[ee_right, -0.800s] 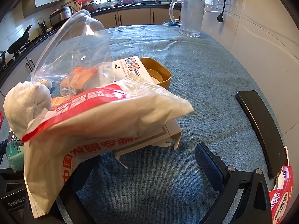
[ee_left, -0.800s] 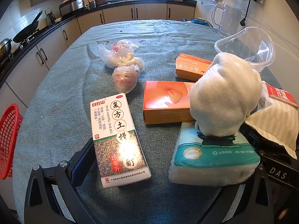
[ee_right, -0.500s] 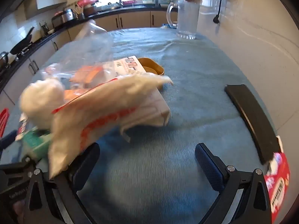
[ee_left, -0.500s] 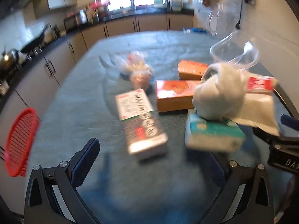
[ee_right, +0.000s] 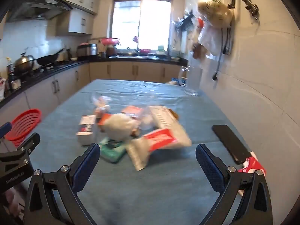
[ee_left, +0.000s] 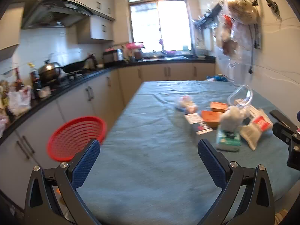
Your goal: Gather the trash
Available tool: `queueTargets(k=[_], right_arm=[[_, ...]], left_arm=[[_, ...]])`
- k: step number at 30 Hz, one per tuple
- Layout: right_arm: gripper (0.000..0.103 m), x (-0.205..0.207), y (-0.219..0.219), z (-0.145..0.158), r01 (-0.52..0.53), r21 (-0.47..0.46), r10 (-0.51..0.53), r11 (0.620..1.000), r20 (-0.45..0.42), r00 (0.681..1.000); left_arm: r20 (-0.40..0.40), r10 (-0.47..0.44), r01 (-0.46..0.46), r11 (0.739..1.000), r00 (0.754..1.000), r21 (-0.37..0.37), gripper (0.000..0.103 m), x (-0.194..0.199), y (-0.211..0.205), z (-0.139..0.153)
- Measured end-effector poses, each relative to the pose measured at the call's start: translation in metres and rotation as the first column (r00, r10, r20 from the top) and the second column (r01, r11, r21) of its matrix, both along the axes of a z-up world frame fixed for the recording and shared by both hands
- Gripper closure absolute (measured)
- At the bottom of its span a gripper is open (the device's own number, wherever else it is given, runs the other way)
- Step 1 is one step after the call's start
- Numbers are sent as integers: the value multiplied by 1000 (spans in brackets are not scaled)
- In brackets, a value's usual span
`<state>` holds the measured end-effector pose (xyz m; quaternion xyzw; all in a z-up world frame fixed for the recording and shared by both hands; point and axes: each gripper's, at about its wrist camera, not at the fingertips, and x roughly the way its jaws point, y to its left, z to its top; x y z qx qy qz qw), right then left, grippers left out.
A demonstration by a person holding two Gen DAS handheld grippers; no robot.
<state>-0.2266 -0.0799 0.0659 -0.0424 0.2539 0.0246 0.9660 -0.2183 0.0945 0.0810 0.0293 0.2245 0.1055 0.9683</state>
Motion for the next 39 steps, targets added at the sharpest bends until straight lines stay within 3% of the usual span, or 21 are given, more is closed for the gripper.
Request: queueTargets(k=[9, 19, 26, 39], right_arm=[[0, -30, 23, -4, -87, -24, 88, 996, 40, 995], [0, -48, 27, -13, -150, -25, 151, 988, 47, 987], [0, -65, 21, -10, -132, -17, 133, 991, 96, 986], [0, -72, 21, -12, -132, 8, 131, 991, 83, 988]], left_arm=[[-1, 79, -80, 997, 997, -19, 0, -33, 27, -9], [6, 87, -87, 996, 996, -31, 0, -51, 25, -17], [25, 72, -72, 997, 997, -22, 0, -61, 17, -14], [44, 83, -83, 996, 996, -22, 0, -72, 13, -18]])
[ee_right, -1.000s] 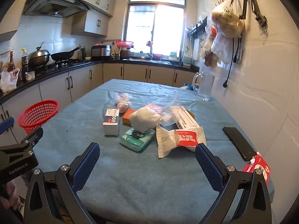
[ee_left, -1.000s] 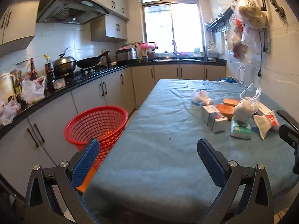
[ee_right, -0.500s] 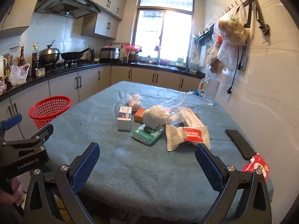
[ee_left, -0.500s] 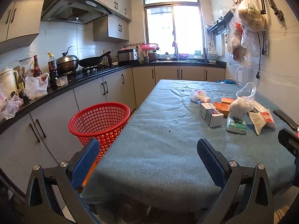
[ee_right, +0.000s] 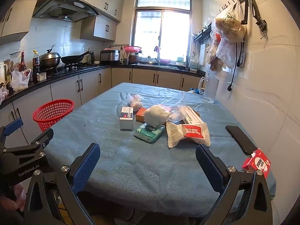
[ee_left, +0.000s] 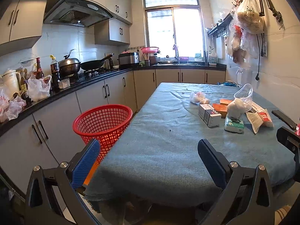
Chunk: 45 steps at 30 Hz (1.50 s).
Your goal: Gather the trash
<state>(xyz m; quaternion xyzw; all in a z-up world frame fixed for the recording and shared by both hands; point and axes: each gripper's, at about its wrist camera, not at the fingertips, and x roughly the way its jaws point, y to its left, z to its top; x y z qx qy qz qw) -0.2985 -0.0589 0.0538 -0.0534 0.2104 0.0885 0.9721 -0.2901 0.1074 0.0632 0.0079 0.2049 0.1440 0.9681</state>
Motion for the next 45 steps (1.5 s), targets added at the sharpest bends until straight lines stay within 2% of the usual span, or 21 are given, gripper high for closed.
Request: queueTargets(k=[35, 38, 40, 45], right_arm=[[0, 11, 3, -13, -16, 0, 16, 1000, -77, 997], [0, 14, -2, -13, -28, 9, 29, 1000, -83, 996], [0, 22, -17, -11, -19, 47, 24, 999, -104, 994], [1, 46, -51, -12, 11, 144, 15, 990, -179, 984]], left_arm=[[-33, -13, 13, 1000, 999, -4, 0, 3, 3, -12], [-56, -41, 40, 999, 998, -9, 0, 10, 4, -12], [-80, -68, 66, 997, 994, -26, 0, 19, 7, -10], [-170, -167, 152, 984, 971, -97, 0, 60, 10, -2]])
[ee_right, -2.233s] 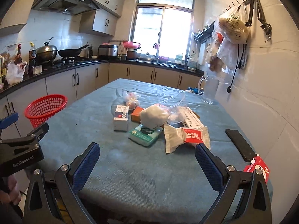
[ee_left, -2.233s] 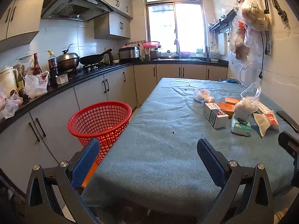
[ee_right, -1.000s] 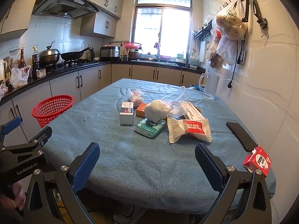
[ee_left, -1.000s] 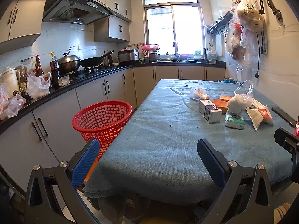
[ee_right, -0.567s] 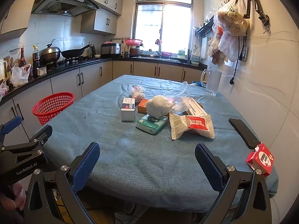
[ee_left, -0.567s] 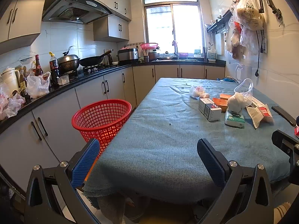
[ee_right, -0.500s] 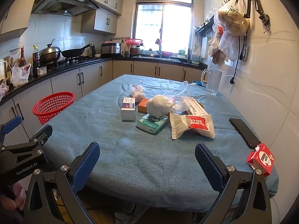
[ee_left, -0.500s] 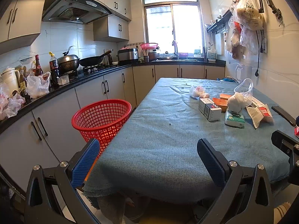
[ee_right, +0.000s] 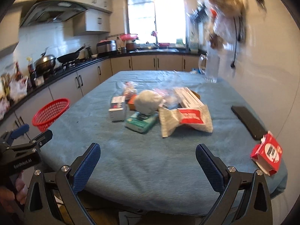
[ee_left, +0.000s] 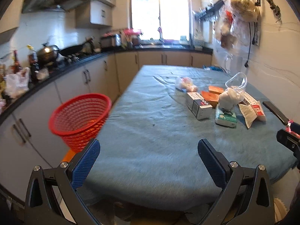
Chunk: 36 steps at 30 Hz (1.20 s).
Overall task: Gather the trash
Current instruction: 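Reach the left tool to the white medicine box and close on it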
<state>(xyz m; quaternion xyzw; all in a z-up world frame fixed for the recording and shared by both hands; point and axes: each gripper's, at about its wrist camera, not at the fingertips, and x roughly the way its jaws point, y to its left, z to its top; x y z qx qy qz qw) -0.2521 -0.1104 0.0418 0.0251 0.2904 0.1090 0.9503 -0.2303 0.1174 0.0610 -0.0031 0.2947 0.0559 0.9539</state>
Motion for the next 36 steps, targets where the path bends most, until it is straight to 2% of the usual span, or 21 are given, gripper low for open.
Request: queueTargets(k=[8, 10, 12, 13, 18, 21, 25, 33, 35, 36], right_arm=[[18, 28, -28, -1, -33, 79, 39, 996, -82, 996], [23, 36, -34, 0, -40, 107, 50, 993, -98, 994], [35, 43, -39, -1, -51, 130, 66, 990, -109, 992], [41, 48, -42, -1, -50, 138, 66, 989, -113, 991], [42, 72, -64, -2, -28, 239, 65, 971, -151, 986], [42, 86, -75, -1, -3, 272, 50, 962, -167, 985], [42, 101, -79, -1, 9, 288, 45, 958, -181, 982], [42, 128, -83, 0, 15, 326, 52, 945, -194, 980], [42, 135, -84, 5, 15, 337, 53, 941, -190, 980], [42, 136, -84, 7, 14, 338, 53, 941, -188, 981]], left_arm=[[-104, -115, 105, 990, 988, -97, 1, 63, -11, 5], [-124, -137, 123, 986, 983, -113, 10, 77, -16, 4], [-162, -161, 138, 980, 974, -145, 20, 94, -20, 2], [-179, -178, 148, 974, 968, -170, 22, 102, -21, 1], [-246, -232, 164, 949, 941, -268, 22, 147, -28, -5], [-271, -241, 158, 943, 932, -293, 22, 168, -32, -6], [-312, -237, 143, 944, 920, -296, 22, 192, -41, -14], [-351, -240, 164, 959, 905, -233, 23, 222, -66, -28], [-355, -233, 162, 963, 905, -217, 35, 225, -67, -33], [-365, -230, 161, 964, 902, -210, 45, 227, -67, -35]])
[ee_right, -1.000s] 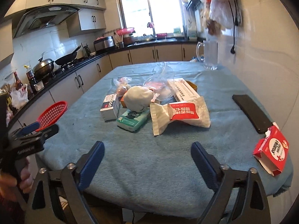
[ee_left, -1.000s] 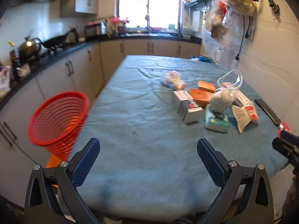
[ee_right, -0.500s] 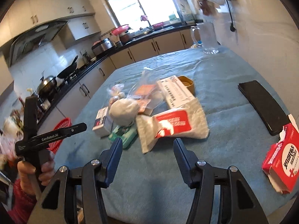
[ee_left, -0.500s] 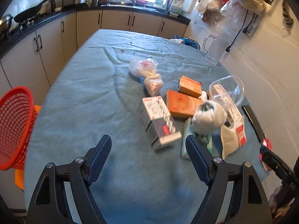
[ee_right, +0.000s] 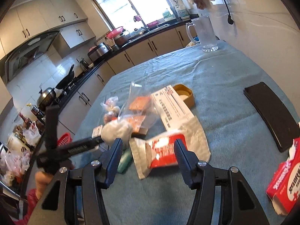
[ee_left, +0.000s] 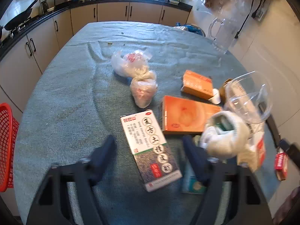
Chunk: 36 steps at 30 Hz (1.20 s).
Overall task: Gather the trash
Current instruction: 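Reach the left tool to the white medicine box and close on it, then carry the white box over the basket with the left tool while the right tool grasps a lid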
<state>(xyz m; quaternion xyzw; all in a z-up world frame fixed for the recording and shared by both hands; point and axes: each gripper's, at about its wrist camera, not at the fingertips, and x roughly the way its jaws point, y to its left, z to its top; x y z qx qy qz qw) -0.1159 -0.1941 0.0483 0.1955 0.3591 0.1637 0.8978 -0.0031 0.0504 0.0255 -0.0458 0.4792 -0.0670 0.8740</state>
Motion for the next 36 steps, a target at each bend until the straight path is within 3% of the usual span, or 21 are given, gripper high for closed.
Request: queueTargets(k=[6, 10, 14, 15, 17, 22, 36], right_arm=[[40, 27, 16, 19, -4, 0, 4, 1000, 12, 1000], [40, 51, 33, 24, 23, -53, -23, 998, 8, 1000], [41, 68, 45, 23, 64, -125, -64, 990, 2, 998], [43, 72, 49, 23, 66, -137, -67, 988, 1, 998], [72, 77, 51, 18, 85, -179, -89, 980, -12, 996], [92, 72, 36, 10, 111, -159, -117, 981, -29, 993], [95, 32, 25, 43, 129, -86, -119, 988, 111, 987]], left_arm=[[22, -9, 9, 1000, 1000, 5, 61, 0, 8, -1], [41, -26, 25, 1000, 999, 18, 68, -5, 12, 1], [55, -32, 31, 999, 998, 32, 68, -8, 14, 1], [58, -37, 35, 999, 998, 33, 68, -9, 14, 0], [67, -37, 34, 999, 997, 37, 68, -11, 15, 1], [82, -45, 43, 999, 996, 31, 68, -15, 15, 2], [155, -37, 39, 999, 987, -6, 68, -34, 25, 33]])
